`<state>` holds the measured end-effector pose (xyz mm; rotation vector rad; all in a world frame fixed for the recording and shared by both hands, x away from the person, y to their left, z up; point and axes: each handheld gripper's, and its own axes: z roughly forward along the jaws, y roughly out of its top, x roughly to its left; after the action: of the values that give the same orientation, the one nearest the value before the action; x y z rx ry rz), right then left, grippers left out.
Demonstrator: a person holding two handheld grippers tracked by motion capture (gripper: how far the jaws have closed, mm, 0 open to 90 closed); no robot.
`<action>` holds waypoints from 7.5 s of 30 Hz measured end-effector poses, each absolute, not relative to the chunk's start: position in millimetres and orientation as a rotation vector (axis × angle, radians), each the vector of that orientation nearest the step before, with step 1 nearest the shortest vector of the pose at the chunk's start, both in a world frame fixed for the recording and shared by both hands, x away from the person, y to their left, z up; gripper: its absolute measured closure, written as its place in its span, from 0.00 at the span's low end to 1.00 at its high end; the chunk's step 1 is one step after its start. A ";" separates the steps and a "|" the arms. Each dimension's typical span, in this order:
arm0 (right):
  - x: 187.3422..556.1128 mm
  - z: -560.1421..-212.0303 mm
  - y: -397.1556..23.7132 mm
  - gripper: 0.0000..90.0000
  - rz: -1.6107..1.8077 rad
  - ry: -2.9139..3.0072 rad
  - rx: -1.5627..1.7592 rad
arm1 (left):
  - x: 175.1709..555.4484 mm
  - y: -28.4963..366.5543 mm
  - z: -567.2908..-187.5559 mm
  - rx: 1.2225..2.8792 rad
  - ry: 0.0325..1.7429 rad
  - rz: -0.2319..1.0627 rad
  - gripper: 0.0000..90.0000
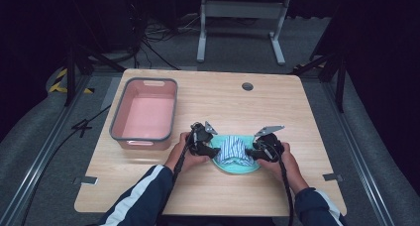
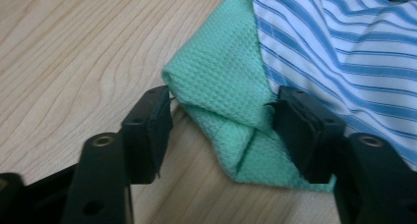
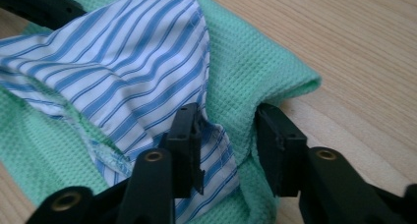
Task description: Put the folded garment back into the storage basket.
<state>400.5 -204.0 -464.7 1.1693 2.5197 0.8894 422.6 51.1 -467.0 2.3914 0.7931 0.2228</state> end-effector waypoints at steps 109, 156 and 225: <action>433.7 -332.9 -56.0 0.88 1.138 2.476 0.899 | 407.1 196.5 -322.2 2.257 0.853 0.524 0.92; 485.0 -369.5 85.4 0.88 1.126 2.603 0.851 | 436.0 291.3 -343.5 2.228 1.131 0.601 0.92; 431.8 -353.5 -67.8 0.29 0.933 2.443 0.707 | 364.3 209.0 -351.6 2.115 0.874 0.633 0.25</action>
<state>431.8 -67.8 -353.5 0.7069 2.4432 0.9335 364.3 209.0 -351.6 2.1151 0.8739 0.6327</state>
